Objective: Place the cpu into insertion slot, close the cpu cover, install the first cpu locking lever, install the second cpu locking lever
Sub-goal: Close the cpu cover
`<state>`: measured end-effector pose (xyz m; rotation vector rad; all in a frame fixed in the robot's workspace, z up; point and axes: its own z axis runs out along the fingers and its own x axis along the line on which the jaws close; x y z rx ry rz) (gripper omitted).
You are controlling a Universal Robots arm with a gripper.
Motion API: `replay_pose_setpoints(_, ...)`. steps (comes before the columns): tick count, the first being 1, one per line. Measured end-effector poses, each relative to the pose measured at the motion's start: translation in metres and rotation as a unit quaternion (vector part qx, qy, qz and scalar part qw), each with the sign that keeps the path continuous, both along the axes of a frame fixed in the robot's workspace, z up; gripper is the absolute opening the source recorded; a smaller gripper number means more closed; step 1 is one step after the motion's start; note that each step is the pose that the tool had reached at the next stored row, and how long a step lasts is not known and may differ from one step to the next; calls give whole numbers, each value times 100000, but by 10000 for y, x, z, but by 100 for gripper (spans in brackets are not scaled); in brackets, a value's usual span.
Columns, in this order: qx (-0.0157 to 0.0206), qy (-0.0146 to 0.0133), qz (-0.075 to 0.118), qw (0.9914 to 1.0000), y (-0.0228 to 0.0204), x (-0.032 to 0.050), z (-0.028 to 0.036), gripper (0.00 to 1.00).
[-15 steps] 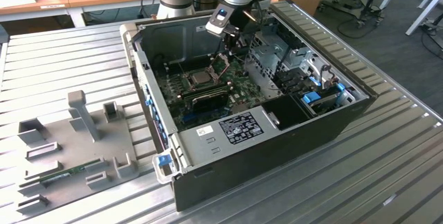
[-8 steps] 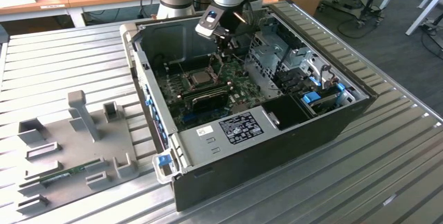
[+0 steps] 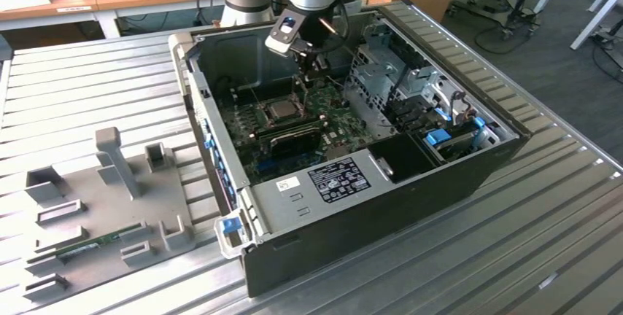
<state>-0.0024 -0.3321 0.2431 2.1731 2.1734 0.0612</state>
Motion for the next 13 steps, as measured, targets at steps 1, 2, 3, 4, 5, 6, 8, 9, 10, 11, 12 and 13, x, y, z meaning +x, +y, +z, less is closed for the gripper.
replay_pose_setpoints(1, -4, 2, 0, 100000, 0, -2, 0, 10)
replay_pose_setpoints(2, -3, 1, 5, 100000, 0, -2, 0, 10)
replay_pose_setpoints(3, -3, 1, 4, 100000, 0, -3, 0, 10)
replay_pose_setpoints(4, -3, 1, 3, 100000, 0, -3, 0, 10)
replay_pose_setpoints(5, -3, 2, 2, 100000, 0, -4, 0, 10)
replay_pose_setpoints(6, -2, 1, 3, 100000, 0, -4, 0, 10)
replay_pose_setpoints(8, -2, 0, 1, 100000, 0, -4, 0, 10)
replay_pose_setpoints(9, 0, 5, 4, 100000, 0, -4, 0, 10)
replay_pose_setpoints(10, -5, 43, -3, 100000, 0, -5, 0, 10)
replay_pose_setpoints(11, -12, 102, -5, 100000, 0, -5, 1, 10)
replay_pose_setpoints(12, -9, 106, -6, 100000, 0, -5, 1, 10)
replay_pose_setpoints(13, -11, 113, -6, 100000, 0, -5, 1, 10)
